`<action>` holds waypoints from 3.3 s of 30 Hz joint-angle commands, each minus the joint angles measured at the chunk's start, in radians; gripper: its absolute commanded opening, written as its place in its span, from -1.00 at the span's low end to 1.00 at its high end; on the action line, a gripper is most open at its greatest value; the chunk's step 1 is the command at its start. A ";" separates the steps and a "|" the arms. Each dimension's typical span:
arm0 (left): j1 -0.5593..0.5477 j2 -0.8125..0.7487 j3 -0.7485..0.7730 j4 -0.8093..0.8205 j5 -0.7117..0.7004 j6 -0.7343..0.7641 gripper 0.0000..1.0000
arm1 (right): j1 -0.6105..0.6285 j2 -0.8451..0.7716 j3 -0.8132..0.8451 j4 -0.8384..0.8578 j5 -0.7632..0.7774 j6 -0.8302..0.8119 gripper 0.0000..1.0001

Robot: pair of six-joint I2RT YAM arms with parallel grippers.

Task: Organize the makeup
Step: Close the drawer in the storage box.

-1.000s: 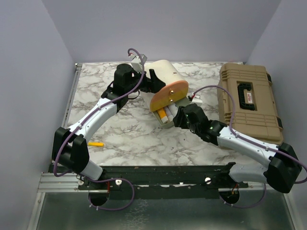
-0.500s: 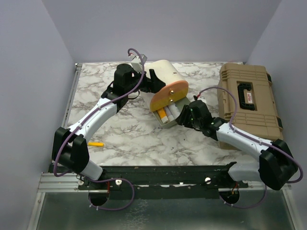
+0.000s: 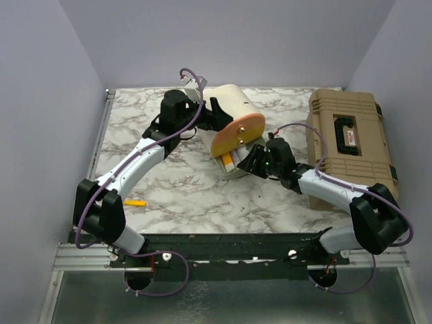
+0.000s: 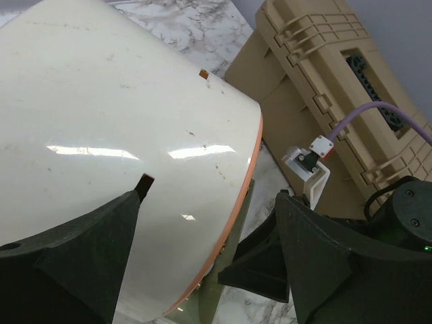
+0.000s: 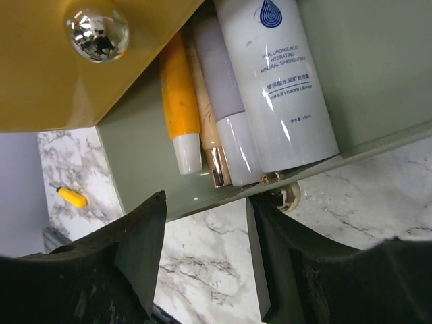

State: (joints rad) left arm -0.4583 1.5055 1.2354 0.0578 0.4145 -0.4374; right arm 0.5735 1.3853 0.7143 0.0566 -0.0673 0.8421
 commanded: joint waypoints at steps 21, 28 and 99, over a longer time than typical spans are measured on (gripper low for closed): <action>-0.003 -0.001 -0.039 -0.029 0.021 0.000 0.67 | -0.078 0.045 0.125 -0.022 -0.239 -0.439 0.11; -0.003 0.000 -0.040 -0.029 0.026 0.000 0.68 | -0.078 -0.004 0.048 -0.013 -0.195 -0.542 0.00; -0.003 0.023 -0.040 -0.044 0.087 0.024 0.65 | -0.078 0.431 -0.036 1.074 -0.131 -0.924 -0.56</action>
State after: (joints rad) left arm -0.4530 1.5085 1.2106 0.1097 0.4534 -0.4133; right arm 0.5018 1.7992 0.6472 0.9272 -0.1783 -0.0395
